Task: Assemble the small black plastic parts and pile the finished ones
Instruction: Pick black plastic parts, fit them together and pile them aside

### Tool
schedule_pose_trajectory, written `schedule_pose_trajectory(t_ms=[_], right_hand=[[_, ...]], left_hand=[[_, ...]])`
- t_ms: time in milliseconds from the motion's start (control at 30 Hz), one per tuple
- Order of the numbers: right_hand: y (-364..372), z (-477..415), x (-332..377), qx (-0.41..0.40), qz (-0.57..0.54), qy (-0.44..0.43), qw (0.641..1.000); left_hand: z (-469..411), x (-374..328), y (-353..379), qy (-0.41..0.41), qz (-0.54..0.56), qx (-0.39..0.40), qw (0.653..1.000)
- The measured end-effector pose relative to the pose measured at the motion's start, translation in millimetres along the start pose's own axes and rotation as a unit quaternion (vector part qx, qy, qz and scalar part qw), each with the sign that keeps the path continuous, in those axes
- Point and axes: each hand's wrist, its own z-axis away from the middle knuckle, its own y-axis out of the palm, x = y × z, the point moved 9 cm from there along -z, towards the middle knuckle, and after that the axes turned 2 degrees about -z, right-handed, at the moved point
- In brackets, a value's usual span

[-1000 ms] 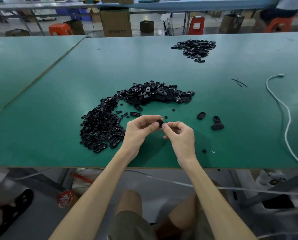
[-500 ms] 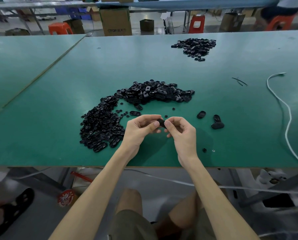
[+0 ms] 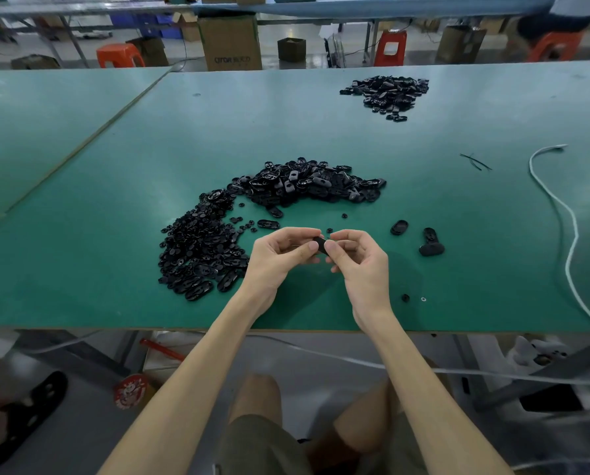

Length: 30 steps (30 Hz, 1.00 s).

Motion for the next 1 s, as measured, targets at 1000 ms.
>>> schedule_pose_trajectory(t_ms=[1000], right_hand=[[4,1,7,0.017,0.048,-0.026,0.998]], left_hand=[[1,4,0,-0.011,-0.134,-0.02,0.991]])
